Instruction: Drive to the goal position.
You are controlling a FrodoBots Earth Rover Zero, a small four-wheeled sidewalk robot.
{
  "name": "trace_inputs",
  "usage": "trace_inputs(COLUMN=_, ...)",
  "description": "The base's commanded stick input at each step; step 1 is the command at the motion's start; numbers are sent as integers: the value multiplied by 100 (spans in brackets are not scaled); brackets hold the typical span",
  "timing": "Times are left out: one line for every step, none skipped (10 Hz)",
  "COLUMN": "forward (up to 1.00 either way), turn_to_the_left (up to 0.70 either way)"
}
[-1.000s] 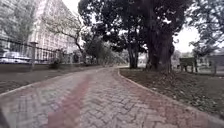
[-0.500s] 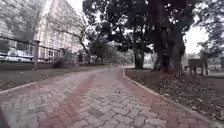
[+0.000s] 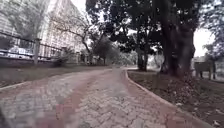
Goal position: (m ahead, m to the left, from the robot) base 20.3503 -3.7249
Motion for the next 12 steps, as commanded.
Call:
trace_inputs(forward=70, turn_to_the_left=0)
trace_inputs(forward=70, turn_to_the_left=2)
trace_inputs(forward=70, turn_to_the_left=3)
trace_inputs(forward=70, turn_to_the_left=6)
trace_inputs(forward=70, turn_to_the_left=14)
trace_inputs(forward=70, turn_to_the_left=24)
trace_inputs(forward=70, turn_to_the_left=11)
trace_inputs(forward=70, turn_to_the_left=0)
trace_inputs(forward=70, turn_to_the_left=0)
trace_inputs(forward=70, turn_to_the_left=0)
trace_inputs(forward=70, turn_to_the_left=0)
trace_inputs(forward=70, turn_to_the_left=0)
